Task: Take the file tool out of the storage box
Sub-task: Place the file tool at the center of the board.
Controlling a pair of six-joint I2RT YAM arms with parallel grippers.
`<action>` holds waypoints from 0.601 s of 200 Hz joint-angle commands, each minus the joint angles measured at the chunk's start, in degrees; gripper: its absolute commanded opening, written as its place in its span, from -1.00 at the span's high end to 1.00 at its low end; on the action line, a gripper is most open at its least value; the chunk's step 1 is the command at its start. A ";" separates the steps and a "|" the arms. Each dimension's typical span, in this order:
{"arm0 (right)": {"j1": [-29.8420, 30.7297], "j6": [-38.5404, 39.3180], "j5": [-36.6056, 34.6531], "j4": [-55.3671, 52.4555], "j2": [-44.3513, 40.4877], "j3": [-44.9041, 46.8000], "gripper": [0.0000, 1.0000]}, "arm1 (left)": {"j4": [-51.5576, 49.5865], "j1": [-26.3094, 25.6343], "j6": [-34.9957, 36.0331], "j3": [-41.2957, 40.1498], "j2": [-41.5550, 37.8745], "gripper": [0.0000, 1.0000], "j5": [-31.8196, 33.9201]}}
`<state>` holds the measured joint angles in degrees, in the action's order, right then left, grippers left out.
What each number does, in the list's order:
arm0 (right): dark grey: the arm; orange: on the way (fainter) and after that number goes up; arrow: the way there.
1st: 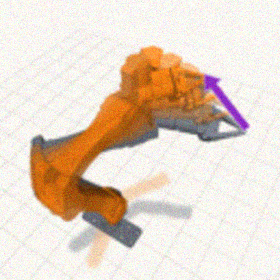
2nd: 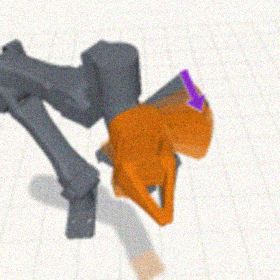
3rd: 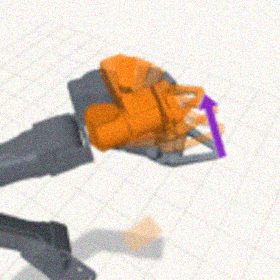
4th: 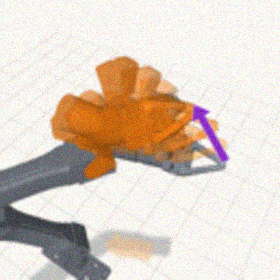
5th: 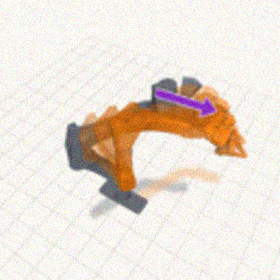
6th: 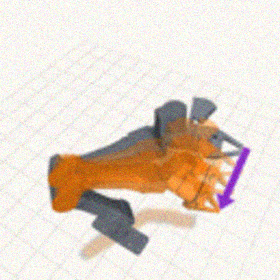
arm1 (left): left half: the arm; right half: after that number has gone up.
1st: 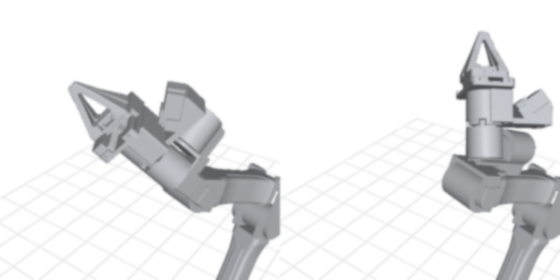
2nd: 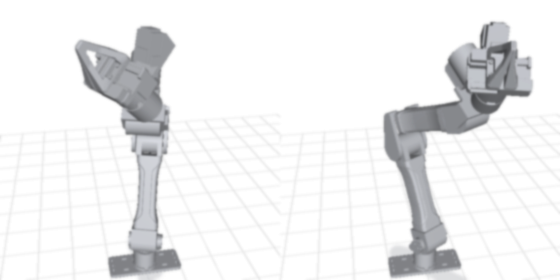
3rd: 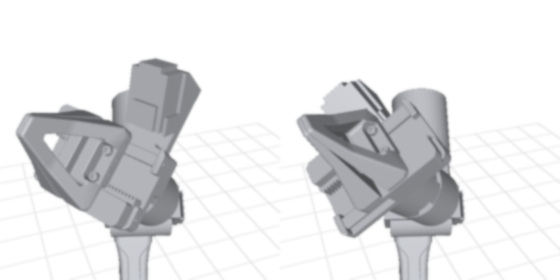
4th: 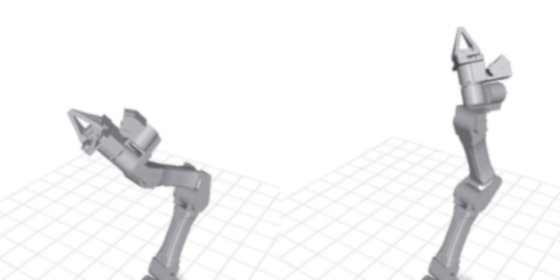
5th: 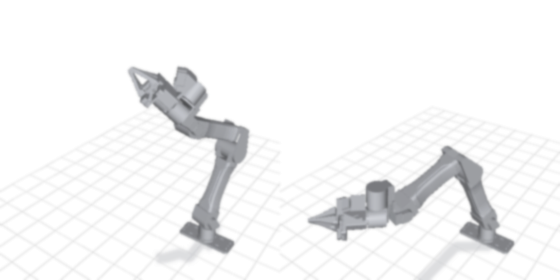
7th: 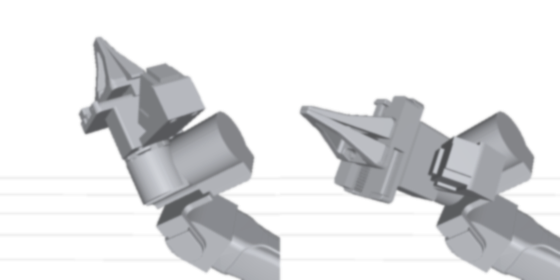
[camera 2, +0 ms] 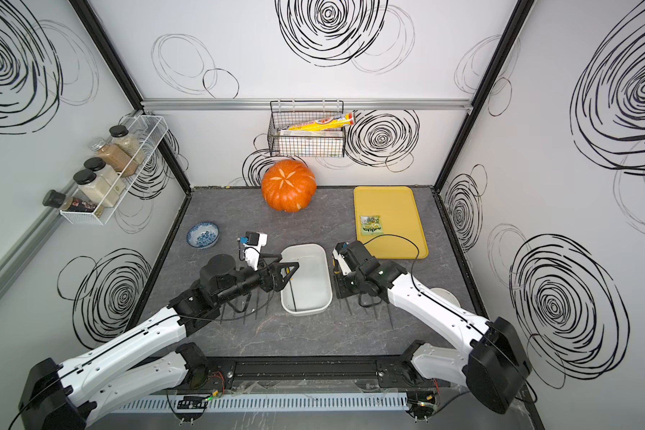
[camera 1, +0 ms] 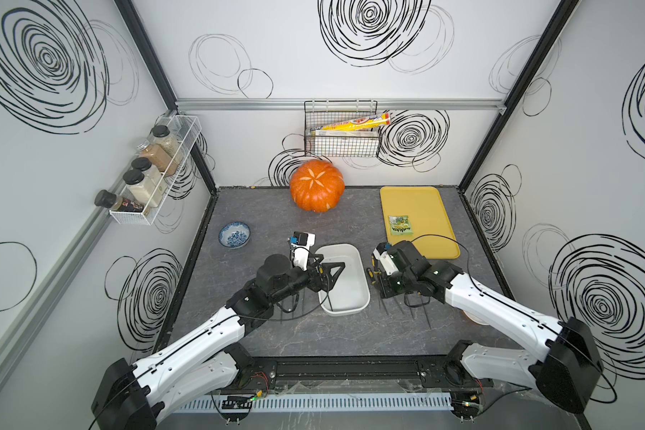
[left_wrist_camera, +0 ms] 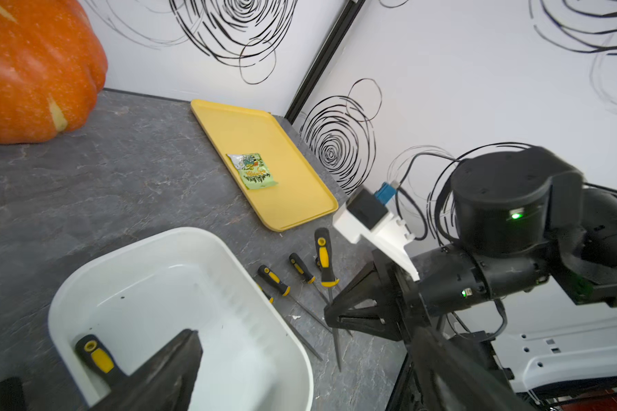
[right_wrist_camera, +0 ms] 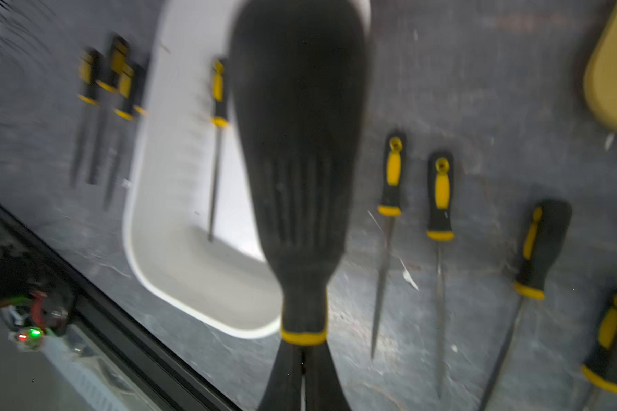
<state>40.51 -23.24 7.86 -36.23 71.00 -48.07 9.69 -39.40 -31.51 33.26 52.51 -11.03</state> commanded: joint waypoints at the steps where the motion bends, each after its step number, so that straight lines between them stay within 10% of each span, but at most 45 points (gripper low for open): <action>1: -2.27 3.67 0.18 -11.32 3.50 -1.01 1.00 | -1.92 0.71 0.63 -1.70 -0.50 -0.98 2.41; 120: -4.04 11.89 18.13 -11.07 21.78 -4.65 1.00 | -3.36 0.81 1.02 -2.25 -1.08 -0.98 0.22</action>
<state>36.51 -13.76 22.48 -45.58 89.97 -49.78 5.78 -38.83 -31.27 31.38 52.38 -10.41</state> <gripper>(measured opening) 0.047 0.990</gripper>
